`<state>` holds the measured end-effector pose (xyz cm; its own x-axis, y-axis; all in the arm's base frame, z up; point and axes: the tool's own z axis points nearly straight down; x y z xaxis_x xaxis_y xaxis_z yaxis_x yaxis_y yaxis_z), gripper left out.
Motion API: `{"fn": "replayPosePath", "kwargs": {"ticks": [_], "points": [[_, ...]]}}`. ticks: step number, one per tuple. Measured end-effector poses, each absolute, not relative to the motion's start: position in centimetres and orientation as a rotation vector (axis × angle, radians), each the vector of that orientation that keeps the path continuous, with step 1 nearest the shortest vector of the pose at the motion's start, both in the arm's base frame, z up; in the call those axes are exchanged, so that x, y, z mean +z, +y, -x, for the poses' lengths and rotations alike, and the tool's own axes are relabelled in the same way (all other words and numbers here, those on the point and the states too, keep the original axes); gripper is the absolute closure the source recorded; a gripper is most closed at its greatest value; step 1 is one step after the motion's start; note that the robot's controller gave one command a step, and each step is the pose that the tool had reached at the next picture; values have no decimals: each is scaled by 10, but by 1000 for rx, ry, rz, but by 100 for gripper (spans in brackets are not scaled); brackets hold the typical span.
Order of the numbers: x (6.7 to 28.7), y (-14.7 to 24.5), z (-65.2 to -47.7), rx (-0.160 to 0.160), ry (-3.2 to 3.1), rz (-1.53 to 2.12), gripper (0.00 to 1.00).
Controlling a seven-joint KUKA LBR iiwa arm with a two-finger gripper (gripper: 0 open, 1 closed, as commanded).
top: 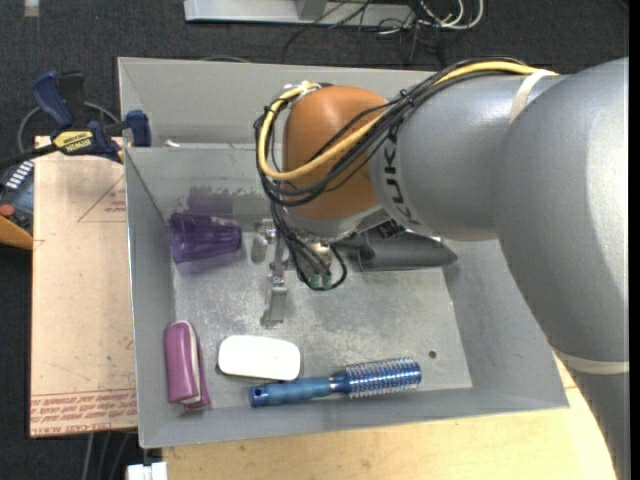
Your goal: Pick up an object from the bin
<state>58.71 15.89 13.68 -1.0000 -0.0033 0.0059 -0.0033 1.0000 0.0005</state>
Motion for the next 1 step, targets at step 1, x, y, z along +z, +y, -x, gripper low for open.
{"fn": "replayPosePath", "kwargs": {"ticks": [1], "points": [[142,158,-589,-2,-3142,1,0]]}}
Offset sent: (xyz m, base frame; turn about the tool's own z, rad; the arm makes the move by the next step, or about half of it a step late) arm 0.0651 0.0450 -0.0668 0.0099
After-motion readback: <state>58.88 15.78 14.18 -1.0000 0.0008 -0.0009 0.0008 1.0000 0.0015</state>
